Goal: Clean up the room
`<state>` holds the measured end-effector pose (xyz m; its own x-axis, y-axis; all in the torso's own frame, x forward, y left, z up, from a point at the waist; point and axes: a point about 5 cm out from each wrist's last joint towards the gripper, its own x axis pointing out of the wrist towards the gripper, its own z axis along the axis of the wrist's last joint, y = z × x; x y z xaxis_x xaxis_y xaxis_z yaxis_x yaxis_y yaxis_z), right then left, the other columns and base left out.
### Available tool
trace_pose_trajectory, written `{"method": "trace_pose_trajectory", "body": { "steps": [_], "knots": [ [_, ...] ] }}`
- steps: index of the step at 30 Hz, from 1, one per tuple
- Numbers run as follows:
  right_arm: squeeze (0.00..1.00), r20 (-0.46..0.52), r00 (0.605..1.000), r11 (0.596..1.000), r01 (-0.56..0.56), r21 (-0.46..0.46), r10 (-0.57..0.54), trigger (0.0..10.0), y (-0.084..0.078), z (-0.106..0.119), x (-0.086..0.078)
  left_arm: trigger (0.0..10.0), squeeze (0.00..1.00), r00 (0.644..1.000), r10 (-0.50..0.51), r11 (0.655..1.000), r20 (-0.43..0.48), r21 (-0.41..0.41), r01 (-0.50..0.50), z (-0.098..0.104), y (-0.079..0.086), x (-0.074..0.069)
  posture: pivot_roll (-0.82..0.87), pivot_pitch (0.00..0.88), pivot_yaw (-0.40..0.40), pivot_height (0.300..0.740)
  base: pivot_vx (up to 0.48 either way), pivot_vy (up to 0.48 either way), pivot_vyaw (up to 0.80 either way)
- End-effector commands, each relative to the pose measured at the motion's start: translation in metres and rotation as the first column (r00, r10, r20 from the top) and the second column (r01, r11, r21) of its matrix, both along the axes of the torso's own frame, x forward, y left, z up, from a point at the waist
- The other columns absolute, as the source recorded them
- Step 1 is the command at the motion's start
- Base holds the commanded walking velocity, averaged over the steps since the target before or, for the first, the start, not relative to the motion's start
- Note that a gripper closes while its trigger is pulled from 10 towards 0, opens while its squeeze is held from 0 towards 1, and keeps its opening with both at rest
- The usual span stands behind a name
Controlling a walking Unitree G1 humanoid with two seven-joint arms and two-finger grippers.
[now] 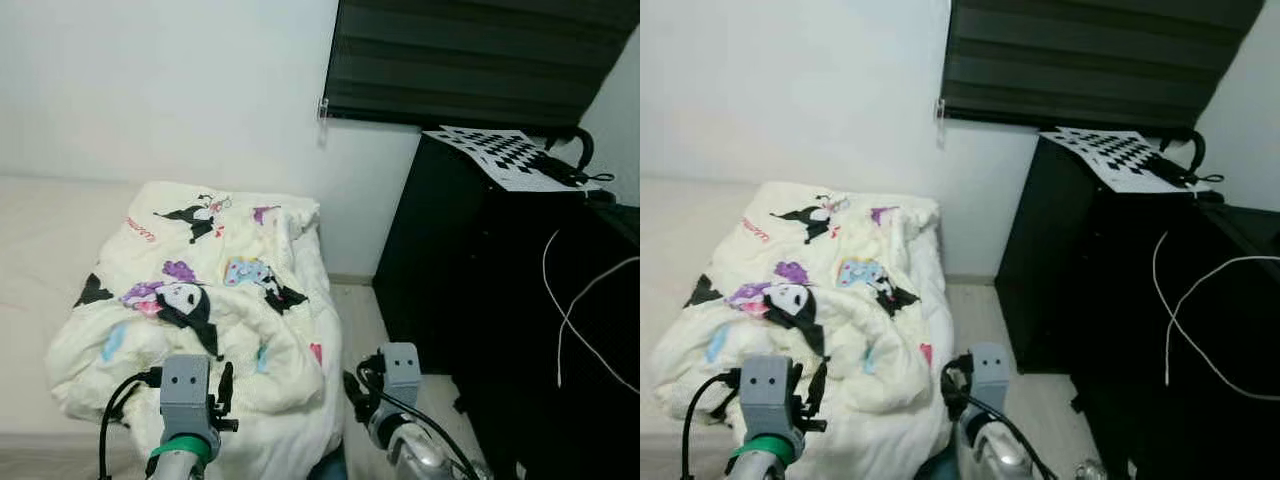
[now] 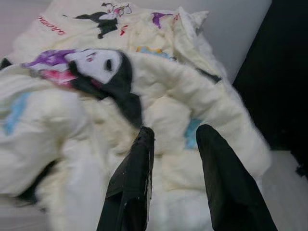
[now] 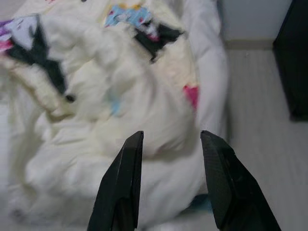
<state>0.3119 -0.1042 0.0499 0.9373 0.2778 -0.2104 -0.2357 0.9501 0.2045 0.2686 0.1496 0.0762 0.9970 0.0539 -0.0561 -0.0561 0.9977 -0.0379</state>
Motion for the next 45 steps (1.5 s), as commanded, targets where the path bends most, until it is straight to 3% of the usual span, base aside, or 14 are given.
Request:
{"method": "trace_pose_trajectory", "body": {
  "steps": [1,22,45],
  "knots": [
    [0.00,-0.016,1.000,1.000,-0.004,0.004,0.005,10.0,0.0014,-0.0029,-0.0019,10.0,0.00,1.000,0.007,1.000,-0.018,0.014,-0.007,-0.0038,0.0005,-0.0022,0.05,0.054,-0.088,0.703,0.000,0.000,0.00],
    [0.00,-0.017,1.000,1.000,-0.010,-0.022,0.009,10.0,-0.0001,-0.0031,-0.0009,10.0,0.00,0.998,0.036,0.997,-0.043,0.069,-0.033,-0.0073,0.0073,-0.0016,0.05,0.064,-0.093,0.703,0.000,0.000,0.00],
    [0.00,-0.017,1.000,0.999,-0.005,-0.052,0.004,10.0,-0.0057,-0.0026,0.0001,10.0,0.00,0.998,0.030,0.999,-0.052,0.042,-0.027,-0.0085,0.0026,0.0016,0.03,0.068,-0.099,0.703,0.000,0.063,0.00]
  ]
}}
